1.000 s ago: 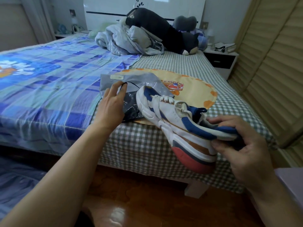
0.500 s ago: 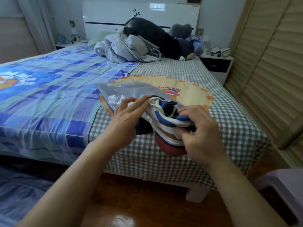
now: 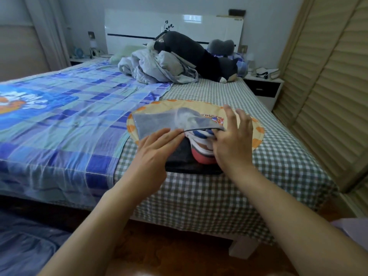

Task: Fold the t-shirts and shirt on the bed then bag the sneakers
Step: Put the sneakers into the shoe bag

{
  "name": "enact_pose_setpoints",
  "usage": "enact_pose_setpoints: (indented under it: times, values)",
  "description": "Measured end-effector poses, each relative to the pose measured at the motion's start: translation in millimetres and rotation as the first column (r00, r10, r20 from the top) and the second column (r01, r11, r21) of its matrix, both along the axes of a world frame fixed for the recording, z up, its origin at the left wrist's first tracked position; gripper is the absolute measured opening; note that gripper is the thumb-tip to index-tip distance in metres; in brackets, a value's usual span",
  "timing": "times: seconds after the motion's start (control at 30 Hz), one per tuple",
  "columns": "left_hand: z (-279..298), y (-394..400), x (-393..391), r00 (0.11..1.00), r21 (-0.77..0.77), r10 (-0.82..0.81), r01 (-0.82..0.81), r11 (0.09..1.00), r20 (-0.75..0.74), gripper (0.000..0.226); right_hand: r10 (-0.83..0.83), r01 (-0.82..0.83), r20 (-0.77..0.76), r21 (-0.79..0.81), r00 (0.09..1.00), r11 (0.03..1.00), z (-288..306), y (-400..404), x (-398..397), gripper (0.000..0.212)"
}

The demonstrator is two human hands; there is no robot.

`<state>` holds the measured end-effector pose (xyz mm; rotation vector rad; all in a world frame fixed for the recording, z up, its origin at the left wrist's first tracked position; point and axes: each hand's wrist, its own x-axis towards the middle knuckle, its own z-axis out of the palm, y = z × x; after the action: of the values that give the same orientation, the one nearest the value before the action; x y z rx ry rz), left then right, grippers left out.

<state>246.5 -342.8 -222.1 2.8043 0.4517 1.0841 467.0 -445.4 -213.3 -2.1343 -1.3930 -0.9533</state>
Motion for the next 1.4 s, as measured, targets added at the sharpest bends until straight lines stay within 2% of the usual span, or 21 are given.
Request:
enact_pose_setpoints:
  times: [0.1, 0.2, 0.27, 0.33, 0.4, 0.47, 0.53, 0.57, 0.6, 0.7, 0.73, 0.8, 0.87, 0.93, 1.03, 1.13, 1.2, 1.27, 1.33, 1.4]
  values:
    - [-4.1, 4.8, 0.2, 0.998, 0.023, 0.042, -0.041, 0.999, -0.051, 0.091, -0.072, 0.079, 0.101, -0.060, 0.992, 0.995, 3.2, 20.4, 4.9, 0.027]
    - [-6.2, 10.1, 5.2, 0.996, 0.031, 0.071, -0.069, 0.997, -0.062, 0.095, -0.087, 0.090, 0.189, -0.007, 0.978, 0.996, 4.5, 36.8, 1.7, 0.014]
    - [-6.3, 14.4, 5.1, 0.990, 0.024, 0.129, -0.128, 0.991, -0.051, 0.097, 0.039, -0.064, 0.315, 0.069, 0.948, 0.996, 0.9, 39.5, 4.5, 0.007]
    - [-6.7, 18.0, 2.5, 0.983, -0.035, 0.184, -0.184, 0.982, -0.015, 0.100, 0.201, -0.250, 0.368, 0.090, 0.908, 0.964, -5.3, 32.8, 9.3, 0.016]
    - [-7.8, 19.6, 0.6, 0.979, -0.081, 0.205, -0.204, 0.976, 0.006, 0.098, 0.266, -0.295, 0.199, 0.135, 0.943, 0.946, -7.6, 24.8, 13.3, 0.041]
    - [-10.1, 21.2, 0.4, 0.983, -0.063, 0.184, -0.183, 0.981, 0.001, 0.091, 0.211, -0.186, -0.125, 0.184, 0.970, 0.965, -6.3, 23.9, 15.0, 0.069]
    - [-11.4, 23.0, 0.4, 0.990, -0.038, 0.142, -0.143, 0.989, -0.008, 0.078, 0.120, -0.066, -0.464, 0.131, 0.878, 0.989, -1.4, 31.0, 15.5, 0.096]
    - [-11.8, 23.2, 1.0, 0.992, -0.030, 0.128, -0.128, 0.991, -0.006, 0.072, 0.085, -0.040, -0.590, 0.089, 0.803, 0.995, 1.0, 34.8, 15.8, 0.099]
    - [-11.8, 22.7, 2.0, 0.993, -0.023, 0.120, -0.120, 0.993, 0.000, 0.069, 0.063, -0.031, -0.654, 0.061, 0.754, 0.998, 3.3, 38.6, 16.4, 0.091]
    - [-11.3, 17.4, 7.0, 0.996, 0.003, 0.094, -0.094, 0.996, -0.003, 0.068, 0.033, 0.022, -0.640, 0.078, 0.768, 0.997, 3.2, 47.7, 13.9, 0.043]
    - [-11.1, 17.0, 7.6, 0.995, 0.005, 0.099, -0.099, 0.995, 0.000, 0.066, 0.044, 0.032, -0.650, 0.105, 0.759, 0.994, 3.2, 51.3, 11.4, 0.035]
    - [-10.1, 21.5, 7.2, 0.992, -0.013, 0.125, -0.125, 0.992, 0.007, 0.064, 0.047, 0.054, -0.658, 0.132, 0.752, 0.990, 3.1, 59.9, 7.9, 0.033]
    - [-9.6, 26.7, 7.4, 0.988, -0.027, 0.154, -0.154, 0.988, -0.007, 0.065, -0.001, 0.077, -0.618, 0.096, 0.786, 0.992, 3.4, 67.7, 7.5, 0.033]
    - [-10.6, 28.5, 8.8, 0.983, -0.006, 0.181, -0.181, 0.984, -0.022, 0.067, -0.070, 0.103, -0.568, 0.025, 0.820, 0.994, 4.8, 71.7, 9.7, 0.036]
    - [-12.3, 27.1, 7.3, 0.958, 0.023, 0.284, -0.283, 0.959, -0.038, 0.072, -0.169, 0.125, -0.544, -0.117, 0.822, 0.985, 8.9, 66.5, 14.2, 0.047]
    - [-9.2, 14.9, 6.3, 0.930, 0.003, 0.367, -0.367, 0.930, -0.020, 0.062, -0.039, -0.034, -0.478, -0.143, 0.878, 0.989, 8.4, 31.2, 8.2, 0.048]
    - [-8.2, -6.9, 14.2, 0.951, 0.041, 0.310, -0.310, 0.950, 0.000, 0.049, 0.062, -0.110, -0.469, -0.077, 0.881, 0.991, 0.6, -17.2, -1.0, 0.048]
    - [-12.4, -38.1, 27.4, 0.988, 0.084, 0.156, -0.156, 0.984, 0.007, 0.040, 0.050, -0.073, -0.472, -0.031, 0.880, 0.997, -17.2, -81.1, -8.2, 0.040]
    - [-21.2, -76.4, 48.3, 0.999, 0.097, 0.008, -0.003, 0.995, -0.049, 0.038, -0.065, 0.038, -0.563, -0.058, 0.824, 0.998, -41.0, -156.8, -10.3, 0.032]
    - [-30.3, -127.3, 79.2, 0.976, 0.072, -0.140, 0.154, 0.985, -0.164, 0.039, -0.221, 0.204, -0.646, -0.103, 0.731, 0.974, -72.5, -242.3, -10.2, 0.025]
